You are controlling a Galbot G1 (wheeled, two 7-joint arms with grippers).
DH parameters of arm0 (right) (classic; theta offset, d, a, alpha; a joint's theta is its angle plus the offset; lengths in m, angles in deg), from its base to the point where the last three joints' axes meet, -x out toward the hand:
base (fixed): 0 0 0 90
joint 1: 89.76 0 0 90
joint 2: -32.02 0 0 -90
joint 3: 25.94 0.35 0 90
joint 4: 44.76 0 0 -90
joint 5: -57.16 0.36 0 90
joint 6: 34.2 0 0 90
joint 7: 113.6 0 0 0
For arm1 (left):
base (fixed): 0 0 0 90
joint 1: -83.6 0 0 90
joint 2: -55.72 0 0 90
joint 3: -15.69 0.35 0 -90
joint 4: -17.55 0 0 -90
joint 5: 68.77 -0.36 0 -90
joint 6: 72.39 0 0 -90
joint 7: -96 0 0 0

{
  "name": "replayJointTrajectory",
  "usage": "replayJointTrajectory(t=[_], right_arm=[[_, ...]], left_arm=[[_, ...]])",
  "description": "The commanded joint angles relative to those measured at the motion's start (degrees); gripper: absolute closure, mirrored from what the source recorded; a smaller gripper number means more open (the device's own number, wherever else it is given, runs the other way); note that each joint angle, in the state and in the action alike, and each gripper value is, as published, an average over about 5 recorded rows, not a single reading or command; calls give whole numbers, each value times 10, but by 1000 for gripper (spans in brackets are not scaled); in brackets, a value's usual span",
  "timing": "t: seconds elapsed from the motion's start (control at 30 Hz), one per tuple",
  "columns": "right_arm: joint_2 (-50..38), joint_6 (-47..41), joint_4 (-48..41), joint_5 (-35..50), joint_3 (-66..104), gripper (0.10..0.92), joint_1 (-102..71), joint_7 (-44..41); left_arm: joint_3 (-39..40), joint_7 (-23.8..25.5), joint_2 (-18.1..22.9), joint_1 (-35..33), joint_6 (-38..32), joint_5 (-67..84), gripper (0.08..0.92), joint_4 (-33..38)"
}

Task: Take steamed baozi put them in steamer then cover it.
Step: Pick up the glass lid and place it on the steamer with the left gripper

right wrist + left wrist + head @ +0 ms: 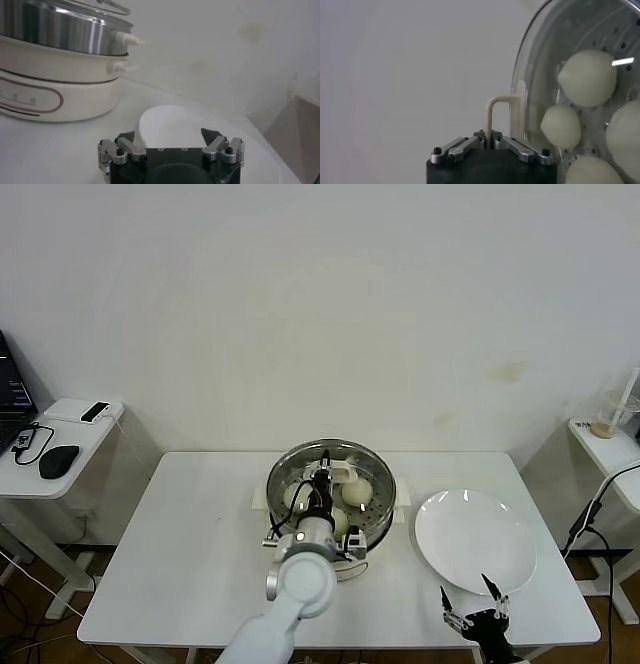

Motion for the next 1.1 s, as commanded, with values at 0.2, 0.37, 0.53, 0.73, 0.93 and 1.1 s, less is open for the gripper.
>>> replayJointTrajectory(t=[0.2, 0.37, 0.53, 0.73, 0.93, 1.1], right_arm=[[-1, 8, 0, 9, -5, 203, 1, 1], [-2, 8, 0, 9, -6, 203, 1, 1], [-2, 9, 0, 9, -6, 203, 0, 1], [-2, 9, 1, 8, -8, 203, -1, 1], [-1, 9, 3, 7, -8, 203, -2, 1], [0, 8, 3, 6, -9, 203, -4, 1]], left_arm=[[0, -8, 13, -1, -1, -4, 859, -21], [-2, -11, 14, 1, -2, -4, 859, -26], [-3, -13, 15, 3, -3, -4, 859, -30], [-4, -15, 18, -1, 1, 7, 859, -29], [-2, -18, 19, -13, 1, 9, 822, -3], [4, -22, 8, -38, 1, 16, 689, 42]])
